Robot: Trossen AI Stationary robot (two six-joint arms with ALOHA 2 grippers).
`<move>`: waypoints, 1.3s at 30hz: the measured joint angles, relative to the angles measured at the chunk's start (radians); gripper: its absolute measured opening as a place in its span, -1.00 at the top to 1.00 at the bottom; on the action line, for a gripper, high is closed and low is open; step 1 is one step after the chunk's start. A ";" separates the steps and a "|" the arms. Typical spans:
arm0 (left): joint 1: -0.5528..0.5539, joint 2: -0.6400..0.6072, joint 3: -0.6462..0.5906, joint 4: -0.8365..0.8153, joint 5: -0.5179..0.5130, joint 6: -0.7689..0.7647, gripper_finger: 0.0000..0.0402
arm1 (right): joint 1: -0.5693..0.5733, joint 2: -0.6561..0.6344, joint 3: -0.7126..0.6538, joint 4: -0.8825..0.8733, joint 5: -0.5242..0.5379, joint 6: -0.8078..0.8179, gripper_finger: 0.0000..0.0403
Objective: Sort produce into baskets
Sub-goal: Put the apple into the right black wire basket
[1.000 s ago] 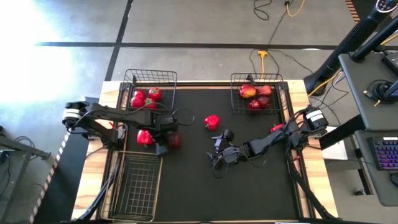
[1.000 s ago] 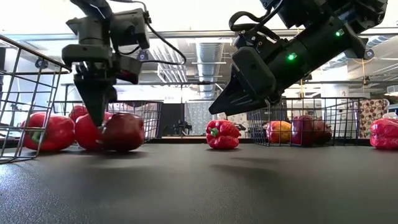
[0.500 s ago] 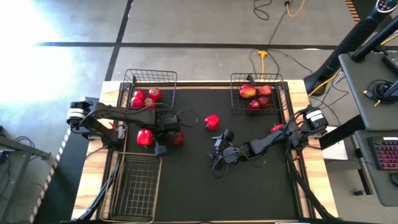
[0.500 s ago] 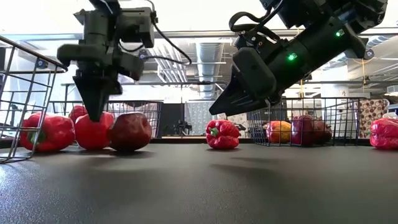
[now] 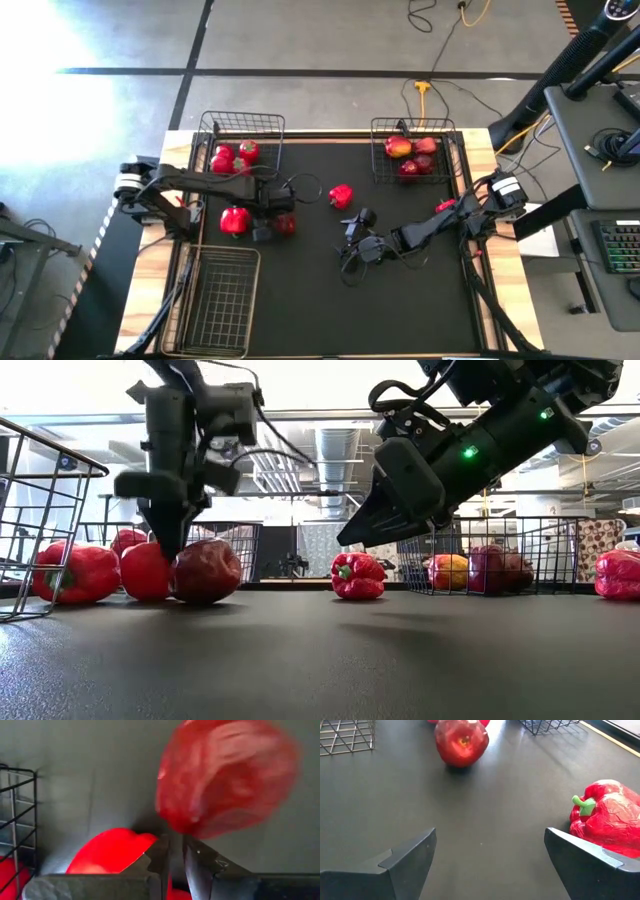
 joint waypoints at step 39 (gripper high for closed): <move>-0.010 0.269 0.056 0.481 -0.047 0.137 0.82 | -0.003 0.000 -0.001 -0.228 -0.002 0.097 -0.81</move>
